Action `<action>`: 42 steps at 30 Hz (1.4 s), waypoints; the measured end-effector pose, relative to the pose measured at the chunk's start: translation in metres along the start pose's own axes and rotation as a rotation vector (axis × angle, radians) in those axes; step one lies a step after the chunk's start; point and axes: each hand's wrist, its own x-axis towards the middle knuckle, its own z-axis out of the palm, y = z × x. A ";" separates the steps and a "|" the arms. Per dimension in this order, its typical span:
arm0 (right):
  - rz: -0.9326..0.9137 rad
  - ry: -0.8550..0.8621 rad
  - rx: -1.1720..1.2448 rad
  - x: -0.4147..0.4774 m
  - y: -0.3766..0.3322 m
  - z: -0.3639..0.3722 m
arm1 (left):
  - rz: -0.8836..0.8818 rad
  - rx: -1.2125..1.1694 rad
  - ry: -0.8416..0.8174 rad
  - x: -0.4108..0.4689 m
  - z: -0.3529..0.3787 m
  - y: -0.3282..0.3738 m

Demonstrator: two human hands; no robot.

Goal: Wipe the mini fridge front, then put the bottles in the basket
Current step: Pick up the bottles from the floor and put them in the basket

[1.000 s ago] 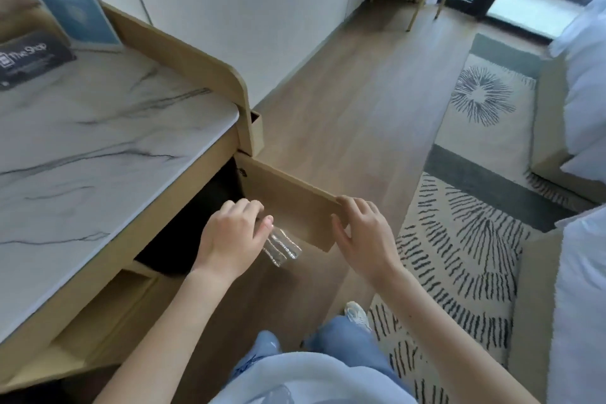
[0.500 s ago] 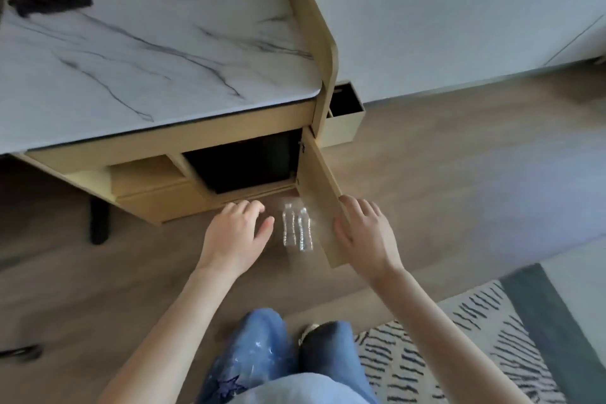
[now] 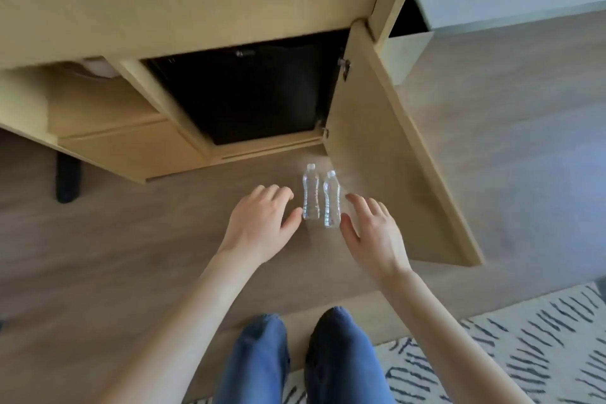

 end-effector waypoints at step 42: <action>0.359 -0.083 0.001 0.123 0.281 0.443 | -0.471 -0.440 -0.269 0.158 0.508 -0.143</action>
